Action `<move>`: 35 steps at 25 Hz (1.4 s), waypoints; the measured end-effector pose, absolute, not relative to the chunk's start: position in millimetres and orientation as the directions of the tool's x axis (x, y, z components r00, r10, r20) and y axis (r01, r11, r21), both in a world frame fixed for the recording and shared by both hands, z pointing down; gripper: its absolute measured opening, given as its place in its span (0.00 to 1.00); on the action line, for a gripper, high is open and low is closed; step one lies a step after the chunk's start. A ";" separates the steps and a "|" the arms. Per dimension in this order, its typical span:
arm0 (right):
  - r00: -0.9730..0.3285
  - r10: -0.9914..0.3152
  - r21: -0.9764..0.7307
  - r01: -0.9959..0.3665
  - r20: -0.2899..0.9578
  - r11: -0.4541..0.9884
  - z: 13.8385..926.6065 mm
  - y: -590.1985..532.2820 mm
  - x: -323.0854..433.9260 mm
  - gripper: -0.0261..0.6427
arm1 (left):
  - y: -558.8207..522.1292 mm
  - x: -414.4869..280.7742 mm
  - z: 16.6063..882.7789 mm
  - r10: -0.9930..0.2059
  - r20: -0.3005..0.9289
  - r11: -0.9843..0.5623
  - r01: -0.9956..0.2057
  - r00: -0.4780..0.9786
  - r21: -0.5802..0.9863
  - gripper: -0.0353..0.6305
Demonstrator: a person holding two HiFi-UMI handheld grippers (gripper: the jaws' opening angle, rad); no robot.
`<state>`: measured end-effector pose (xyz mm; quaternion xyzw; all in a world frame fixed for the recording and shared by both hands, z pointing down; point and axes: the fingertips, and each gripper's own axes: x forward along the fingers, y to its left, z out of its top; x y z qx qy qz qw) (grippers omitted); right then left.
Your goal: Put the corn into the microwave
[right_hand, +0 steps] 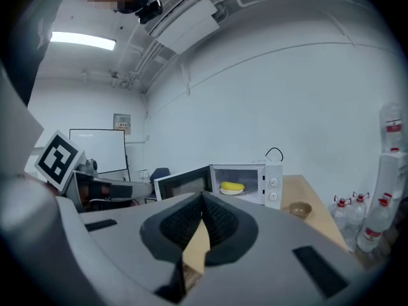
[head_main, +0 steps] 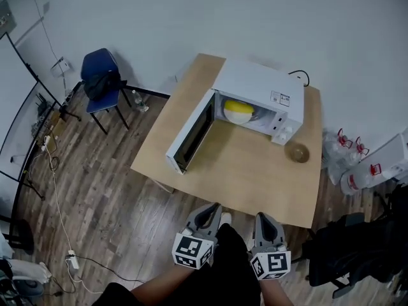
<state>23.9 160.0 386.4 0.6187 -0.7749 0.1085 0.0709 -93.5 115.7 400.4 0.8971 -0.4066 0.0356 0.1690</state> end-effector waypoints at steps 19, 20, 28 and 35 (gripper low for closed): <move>-0.200 -0.962 0.010 -0.979 0.188 0.205 320.2 281.7 -36.4 0.13 | 254.1 -146.2 315.0 -0.752 0.042 -0.650 -0.750 0.658 0.119 0.09; -0.208 -0.960 0.012 -0.977 0.186 0.214 320.1 281.8 -38.6 0.13 | 254.3 -147.3 315.3 -0.751 0.043 -0.652 -0.750 0.659 0.111 0.09; -0.196 -0.962 0.038 -0.978 0.189 0.206 316.2 284.5 -29.8 0.13 | 251.1 -142.6 307.6 -0.750 0.052 -0.657 -0.752 0.659 0.051 0.09; -0.139 -0.972 0.037 -0.988 0.188 0.149 315.4 285.1 -2.2 0.13 | 247.6 -128.3 309.5 -0.740 0.067 -0.666 -0.743 0.669 0.062 0.09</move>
